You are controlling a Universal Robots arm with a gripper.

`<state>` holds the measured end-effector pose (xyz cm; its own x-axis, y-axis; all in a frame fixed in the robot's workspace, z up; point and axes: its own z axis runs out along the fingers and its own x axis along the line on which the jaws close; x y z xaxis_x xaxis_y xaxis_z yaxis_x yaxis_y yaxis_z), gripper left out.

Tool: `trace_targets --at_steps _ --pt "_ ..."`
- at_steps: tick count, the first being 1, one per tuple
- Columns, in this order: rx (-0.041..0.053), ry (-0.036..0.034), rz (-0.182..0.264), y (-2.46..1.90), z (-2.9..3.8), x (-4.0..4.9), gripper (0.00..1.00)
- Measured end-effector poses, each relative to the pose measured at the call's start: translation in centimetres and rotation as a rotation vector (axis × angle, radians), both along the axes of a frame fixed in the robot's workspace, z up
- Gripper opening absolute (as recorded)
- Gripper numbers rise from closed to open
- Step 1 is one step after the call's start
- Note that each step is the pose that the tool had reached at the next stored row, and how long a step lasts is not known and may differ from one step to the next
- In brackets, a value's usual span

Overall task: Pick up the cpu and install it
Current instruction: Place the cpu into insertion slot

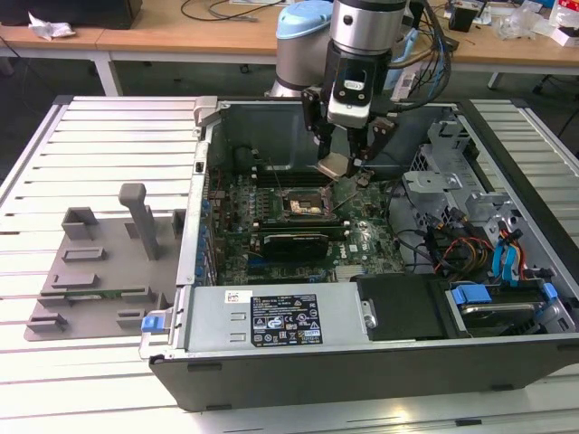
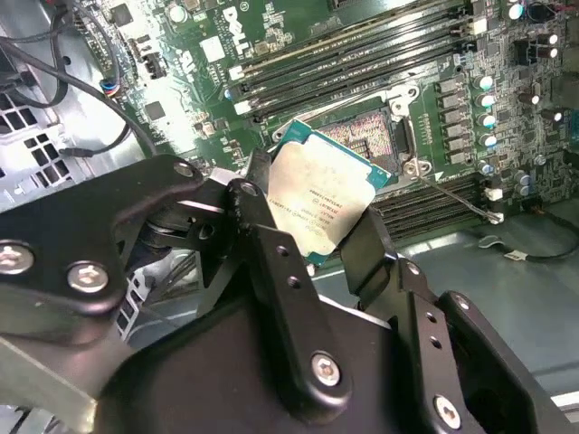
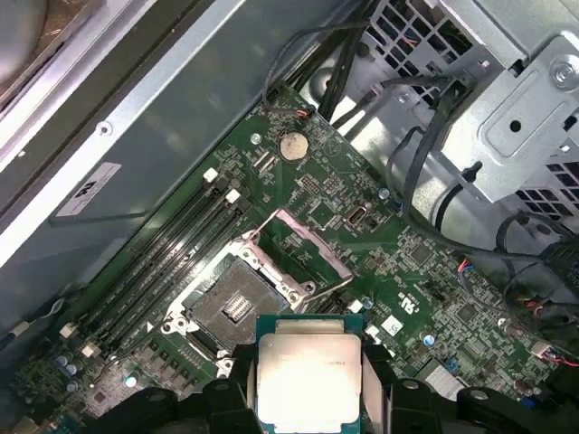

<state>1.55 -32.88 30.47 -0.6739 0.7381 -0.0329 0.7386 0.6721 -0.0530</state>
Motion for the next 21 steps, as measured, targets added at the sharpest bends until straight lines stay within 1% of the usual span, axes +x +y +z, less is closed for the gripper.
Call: trace_targets --at_steps 1,3,10,13,15,21 --pt "-0.0005 0.0001 -0.033 0.0 -0.05 0.0 0.55" --pt "-0.0007 0.0 -0.044 0.0 -0.06 0.0 0.55" --pt "-0.001 0.0001 -0.178 0.0 -0.16 0.0 0.55" --pt "-0.0011 0.0 -0.206 0.0 -0.18 0.0 0.55" --pt "-0.0012 0.0001 -0.25 0.0 -0.22 0.0 0.55" --pt "-0.0014 0.0001 -0.317 0.0 -0.29 0.0 0.55"
